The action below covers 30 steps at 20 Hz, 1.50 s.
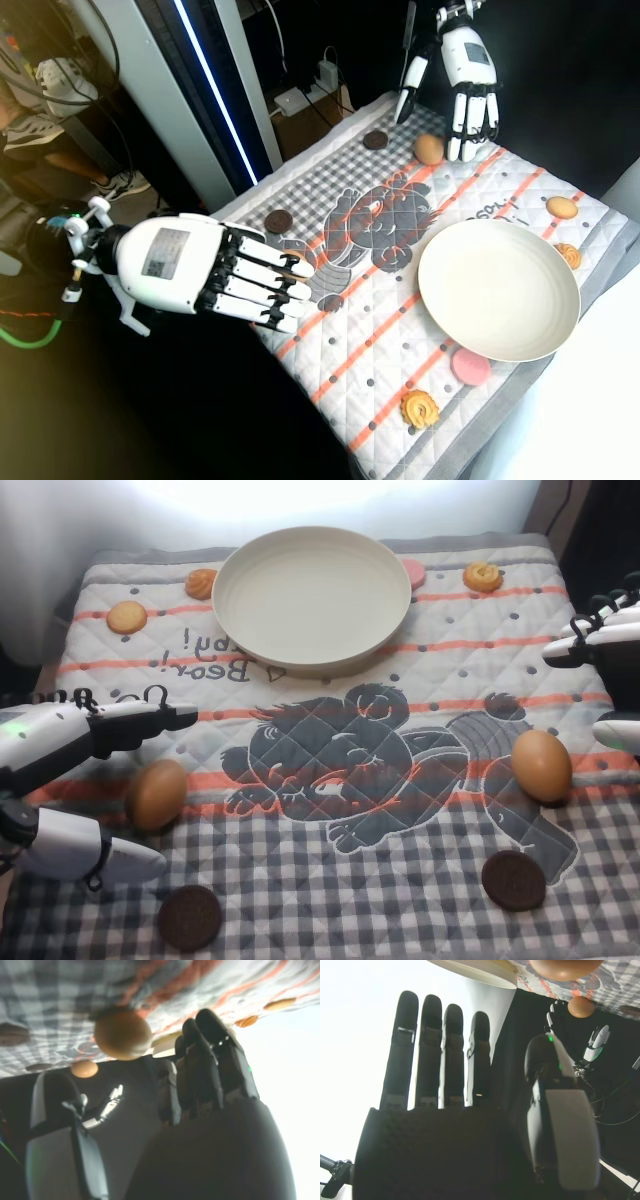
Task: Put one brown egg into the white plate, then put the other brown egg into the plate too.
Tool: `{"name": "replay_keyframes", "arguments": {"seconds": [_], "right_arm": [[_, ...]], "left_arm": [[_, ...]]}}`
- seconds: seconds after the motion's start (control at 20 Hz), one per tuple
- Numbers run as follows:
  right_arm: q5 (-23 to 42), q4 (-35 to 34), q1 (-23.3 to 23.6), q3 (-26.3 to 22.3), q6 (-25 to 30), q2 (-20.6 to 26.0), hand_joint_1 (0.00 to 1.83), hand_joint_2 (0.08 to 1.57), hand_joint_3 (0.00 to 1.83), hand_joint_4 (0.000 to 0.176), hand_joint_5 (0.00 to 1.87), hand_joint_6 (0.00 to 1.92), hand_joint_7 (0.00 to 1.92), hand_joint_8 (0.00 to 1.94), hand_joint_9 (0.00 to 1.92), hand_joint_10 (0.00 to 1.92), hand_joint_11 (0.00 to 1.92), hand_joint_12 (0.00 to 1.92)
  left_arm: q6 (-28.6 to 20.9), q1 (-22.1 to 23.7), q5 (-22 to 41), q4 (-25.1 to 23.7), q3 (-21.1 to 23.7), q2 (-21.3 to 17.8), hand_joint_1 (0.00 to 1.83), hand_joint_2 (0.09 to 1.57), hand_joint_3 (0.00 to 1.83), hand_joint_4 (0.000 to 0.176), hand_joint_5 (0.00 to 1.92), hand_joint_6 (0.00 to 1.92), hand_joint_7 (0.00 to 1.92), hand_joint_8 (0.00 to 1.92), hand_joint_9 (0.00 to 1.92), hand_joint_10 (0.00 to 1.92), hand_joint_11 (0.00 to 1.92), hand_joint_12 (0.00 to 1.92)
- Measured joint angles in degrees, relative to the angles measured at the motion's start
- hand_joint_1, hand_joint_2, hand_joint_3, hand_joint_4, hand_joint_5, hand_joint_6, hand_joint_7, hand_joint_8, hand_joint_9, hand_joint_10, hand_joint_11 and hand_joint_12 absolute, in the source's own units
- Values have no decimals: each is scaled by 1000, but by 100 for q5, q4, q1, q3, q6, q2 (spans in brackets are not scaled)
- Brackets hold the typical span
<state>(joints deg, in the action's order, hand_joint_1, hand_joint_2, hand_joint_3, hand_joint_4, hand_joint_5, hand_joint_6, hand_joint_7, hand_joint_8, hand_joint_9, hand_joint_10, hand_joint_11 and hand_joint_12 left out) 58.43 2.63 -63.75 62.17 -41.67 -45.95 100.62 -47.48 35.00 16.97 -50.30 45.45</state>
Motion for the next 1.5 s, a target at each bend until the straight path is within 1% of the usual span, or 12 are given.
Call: {"name": "replay_keyframes", "arguments": {"seconds": [0.1,0.35,0.55,0.65,0.75,0.85,1.05,1.1,1.15,1.35,1.45,1.5], "right_arm": [[0,-7,0,11,-2,-7,456,1275,0,46,574,1,575,2,615,2,451,408],[-4,11,-2,17,0,-66,465,1282,1,34,594,5,611,9,652,10,493,416],[0,4,-2,24,-2,-68,451,1291,3,31,604,5,636,11,669,10,501,414],[2,7,-2,24,0,-68,458,1296,2,30,604,3,643,7,669,6,496,402],[2,0,-22,24,-2,-68,465,1295,1,29,608,3,651,7,675,6,497,396],[-7,7,-42,24,0,-72,465,1298,1,20,614,3,666,7,680,4,501,380],[0,4,-42,24,0,-79,471,1304,1,16,625,3,690,7,693,4,513,360],[-2,7,-42,24,0,-81,487,1308,1,24,625,2,696,6,690,2,505,349],[0,4,-42,24,0,-81,490,1310,2,25,625,2,695,5,688,1,505,346],[0,2,-44,24,0,-81,497,1307,0,30,625,1,702,6,688,1,503,342],[15,2,-44,63,0,-127,551,1304,0,19,632,2,705,3,677,0,504,343],[2,-9,-42,70,-2,-153,539,1304,0,23,629,1,708,3,678,0,509,349]], "left_arm": [[0,55,-109,90,-125,87,842,871,10,176,175,3,357,15,449,8,79,1171],[7,153,-221,105,-208,160,939,905,1,176,218,7,456,12,507,14,87,1116],[9,162,-177,122,-219,179,986,915,0,174,489,7,708,14,689,40,166,1136],[13,173,-94,173,-251,223,1049,941,1,114,751,14,885,44,833,123,238,1292],[17,203,-48,201,-256,234,1083,966,1,79,939,4,1006,18,697,686,251,1401],[4,203,2,223,-256,264,1067,971,0,88,947,0,1054,24,611,972,239,1475],[-4,203,13,273,-256,297,1047,975,0,91,941,0,1049,16,585,1014,225,1441],[-9,203,15,289,-256,297,1065,1021,4,159,1117,530,1094,28,637,986,263,1379],[-17,203,20,304,-256,297,1057,1049,4,173,1095,733,1116,35,651,992,271,1377],[-214,317,-26,184,-328,297,1051,1064,0,176,1071,818,1153,48,701,931,281,1281],[-232,697,-79,61,-479,328,1046,1069,0,176,1062,832,1175,48,718,935,278,1347],[-234,914,-63,63,-603,387,1220,1101,0,0,1063,660,1063,901,691,1000,231,1407]]}}
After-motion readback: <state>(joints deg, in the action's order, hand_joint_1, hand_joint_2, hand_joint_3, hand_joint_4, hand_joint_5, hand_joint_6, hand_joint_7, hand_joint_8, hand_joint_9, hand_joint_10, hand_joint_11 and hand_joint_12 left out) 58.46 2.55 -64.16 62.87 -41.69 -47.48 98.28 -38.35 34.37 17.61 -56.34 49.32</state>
